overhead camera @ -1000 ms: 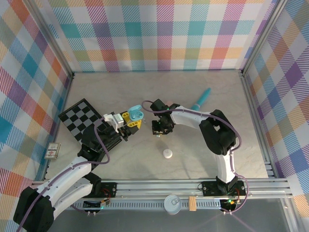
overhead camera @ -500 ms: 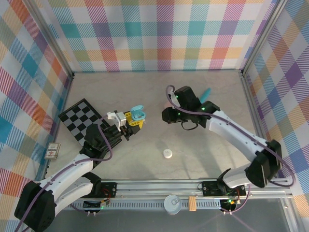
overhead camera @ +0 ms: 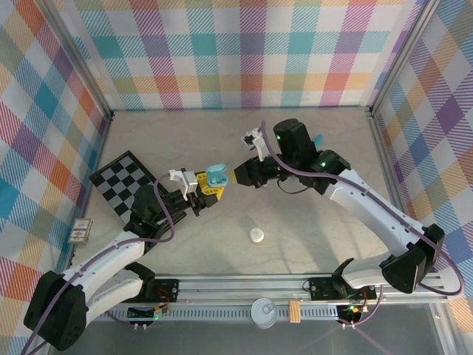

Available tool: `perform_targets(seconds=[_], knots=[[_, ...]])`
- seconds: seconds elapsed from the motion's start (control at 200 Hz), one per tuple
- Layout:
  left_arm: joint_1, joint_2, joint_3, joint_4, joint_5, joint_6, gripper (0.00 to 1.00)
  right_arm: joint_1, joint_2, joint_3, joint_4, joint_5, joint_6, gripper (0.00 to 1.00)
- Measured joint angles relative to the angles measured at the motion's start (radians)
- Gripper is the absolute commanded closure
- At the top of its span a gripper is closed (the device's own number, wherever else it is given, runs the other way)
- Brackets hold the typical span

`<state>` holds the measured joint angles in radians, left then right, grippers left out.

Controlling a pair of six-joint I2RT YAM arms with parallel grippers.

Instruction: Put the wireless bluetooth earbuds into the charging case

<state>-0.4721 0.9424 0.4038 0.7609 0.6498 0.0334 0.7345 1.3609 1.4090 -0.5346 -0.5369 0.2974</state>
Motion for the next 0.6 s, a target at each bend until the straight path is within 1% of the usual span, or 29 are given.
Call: perform_targets(seconds=[0.265, 0.6], knots=[[0.0, 0.019, 0.013, 0.008, 0.057, -0.031, 0.79, 0.019, 0.068, 0.046, 0.024, -0.045, -0.023, 0.82], [0.0, 0.019, 0.014, 0.045, 0.067, -0.067, 0.8, 0.019, 0.084, 0.046, 0.024, -0.048, -0.029, 0.83]])
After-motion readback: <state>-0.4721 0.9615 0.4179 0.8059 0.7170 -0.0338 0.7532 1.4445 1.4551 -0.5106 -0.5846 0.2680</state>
